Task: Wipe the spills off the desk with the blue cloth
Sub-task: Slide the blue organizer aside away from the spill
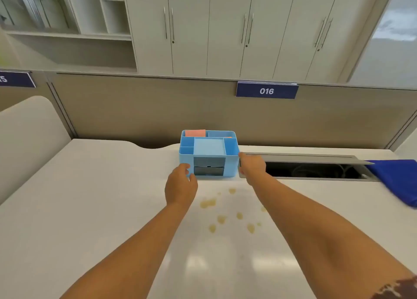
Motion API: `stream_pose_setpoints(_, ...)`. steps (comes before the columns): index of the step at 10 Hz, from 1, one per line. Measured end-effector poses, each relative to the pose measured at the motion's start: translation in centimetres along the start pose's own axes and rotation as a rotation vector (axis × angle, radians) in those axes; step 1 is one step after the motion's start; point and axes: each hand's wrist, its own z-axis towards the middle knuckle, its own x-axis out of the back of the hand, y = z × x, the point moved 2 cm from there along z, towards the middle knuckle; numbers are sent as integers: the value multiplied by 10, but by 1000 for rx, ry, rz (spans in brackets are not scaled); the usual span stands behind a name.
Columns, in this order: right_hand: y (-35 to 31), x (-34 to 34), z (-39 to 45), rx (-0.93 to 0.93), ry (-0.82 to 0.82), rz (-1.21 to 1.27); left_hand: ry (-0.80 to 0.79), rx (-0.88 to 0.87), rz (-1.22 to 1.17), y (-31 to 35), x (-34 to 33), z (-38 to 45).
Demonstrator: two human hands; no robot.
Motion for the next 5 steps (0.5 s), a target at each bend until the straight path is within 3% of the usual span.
stream_pose_setpoints(2,-8,-15,22,-21,-120,181,-7,12,-23,-19,-10,13)
stream_pose_setpoints(3,-5,-22,33,6,-104,174,37,-6,-31,-24,-13,19)
stream_pose_setpoints(4,-4,-27,35,-35,-19,80,117,67,-59,-24,-10,36)
stream_pose_setpoints(5,-3,-22,34,-51,49,28,67,230,-31,-14,-8,61)
